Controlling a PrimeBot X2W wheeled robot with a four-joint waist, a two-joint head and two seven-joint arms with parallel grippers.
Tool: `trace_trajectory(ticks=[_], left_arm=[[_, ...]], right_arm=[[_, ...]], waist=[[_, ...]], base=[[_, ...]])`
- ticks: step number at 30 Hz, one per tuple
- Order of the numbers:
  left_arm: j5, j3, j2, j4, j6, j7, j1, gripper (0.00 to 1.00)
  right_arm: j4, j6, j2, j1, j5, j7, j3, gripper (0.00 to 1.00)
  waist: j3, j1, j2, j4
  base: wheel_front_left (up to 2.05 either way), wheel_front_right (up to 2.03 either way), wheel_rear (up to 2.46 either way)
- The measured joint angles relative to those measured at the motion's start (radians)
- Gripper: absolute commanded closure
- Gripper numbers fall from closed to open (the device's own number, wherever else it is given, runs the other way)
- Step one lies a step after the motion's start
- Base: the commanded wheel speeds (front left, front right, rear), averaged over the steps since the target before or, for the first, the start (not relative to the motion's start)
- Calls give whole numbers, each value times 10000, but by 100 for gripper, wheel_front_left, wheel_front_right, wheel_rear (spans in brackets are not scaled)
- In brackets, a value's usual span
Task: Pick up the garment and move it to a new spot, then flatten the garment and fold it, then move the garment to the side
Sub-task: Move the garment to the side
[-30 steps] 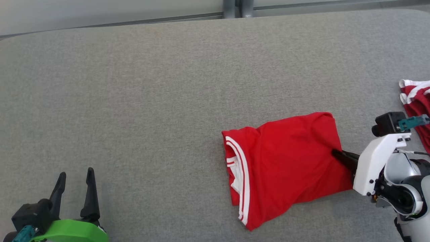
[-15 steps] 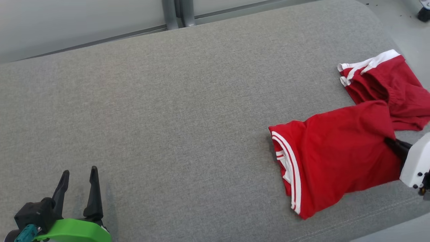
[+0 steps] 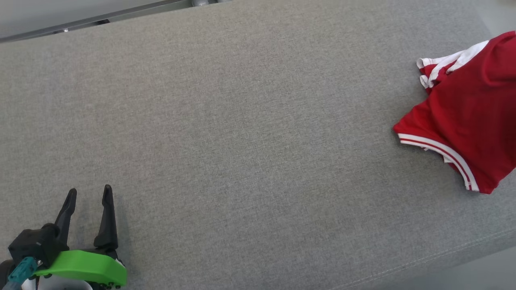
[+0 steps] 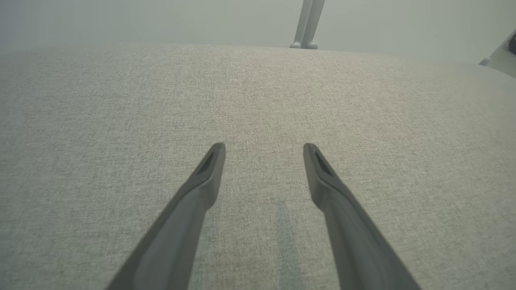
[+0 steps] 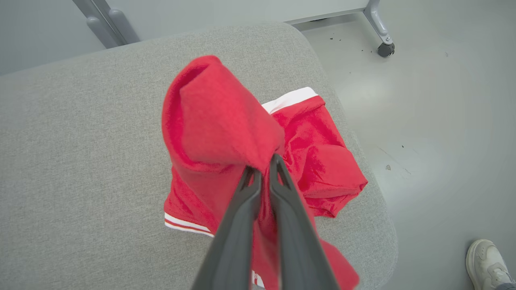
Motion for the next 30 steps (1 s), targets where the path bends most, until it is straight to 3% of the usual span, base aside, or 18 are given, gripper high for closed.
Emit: trace_trajectory(ticks=[10,16,21,22,23,30], left_arm=[[111,69,244,-107,-12,102,-398,0],[117,61,299,-140,-4,192,-405,0],[186,-63,320,-132,54,280,-406,0],[217,-90,324,-146,79,322,-406,0],[224,-123,330,-153,81,360,-406,0],[303,-318,326,-155,94,523,-467,0]], right_arm=[[1118,-2,-282,-1590,-366,-33,-715,100],[1616,0,-328,-1707,-679,-134,-1342,100],[2376,0,-412,-1449,-1342,-834,-2153,100],[2579,0,-372,-1404,-1605,-1133,-2322,60],[2803,0,-316,-1367,-1975,-1381,-2454,0],[4004,2,174,-1200,-3651,-3244,-2541,0]], waist=[[897,0,0,417],[1022,0,0,578],[973,0,0,603],[967,0,0,603],[961,0,0,603],[821,0,0,608]], base=[[0,0,0],[0,0,0],[0,0,0],[0,0,0],[0,0,0],[0,0,0]])
